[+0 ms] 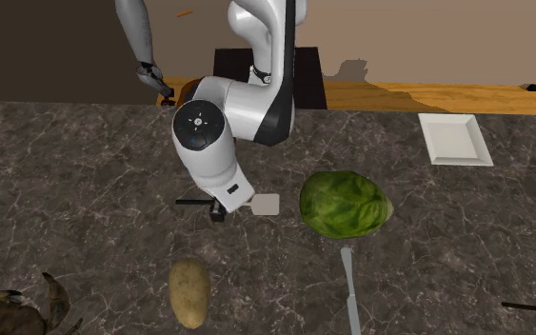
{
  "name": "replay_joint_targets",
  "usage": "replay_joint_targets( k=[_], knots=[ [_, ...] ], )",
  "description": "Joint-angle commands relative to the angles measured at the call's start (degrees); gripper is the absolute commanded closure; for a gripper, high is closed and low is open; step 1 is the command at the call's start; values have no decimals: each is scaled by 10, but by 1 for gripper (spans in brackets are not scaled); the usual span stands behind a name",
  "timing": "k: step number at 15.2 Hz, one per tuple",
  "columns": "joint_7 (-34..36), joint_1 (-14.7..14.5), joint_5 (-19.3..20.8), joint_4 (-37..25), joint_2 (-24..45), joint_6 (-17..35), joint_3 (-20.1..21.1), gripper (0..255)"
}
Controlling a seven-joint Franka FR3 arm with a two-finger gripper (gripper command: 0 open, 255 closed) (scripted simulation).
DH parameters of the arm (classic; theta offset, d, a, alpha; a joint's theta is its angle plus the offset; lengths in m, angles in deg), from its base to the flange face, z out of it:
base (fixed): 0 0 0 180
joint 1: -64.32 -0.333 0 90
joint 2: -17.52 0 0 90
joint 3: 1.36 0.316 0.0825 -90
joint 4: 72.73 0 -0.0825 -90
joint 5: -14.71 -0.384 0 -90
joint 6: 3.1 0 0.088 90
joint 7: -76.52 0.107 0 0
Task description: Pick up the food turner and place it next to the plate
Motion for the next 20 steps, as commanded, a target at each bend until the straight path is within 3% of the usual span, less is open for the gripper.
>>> replay_joint_targets(
  k=[1, 6, 14, 15, 20],
  knots=[
    [-12, 2, -6, -1, 14, 12, 2, 0],
    [-21, 7, -19, 15, 38, 50, 5, 0],
    [-21, 7, -19, 15, 38, 50, 5, 0],
    [-21, 7, -19, 15, 38, 50, 5, 255],
    [-21, 7, -19, 15, 38, 50, 5, 255]
  ],
)
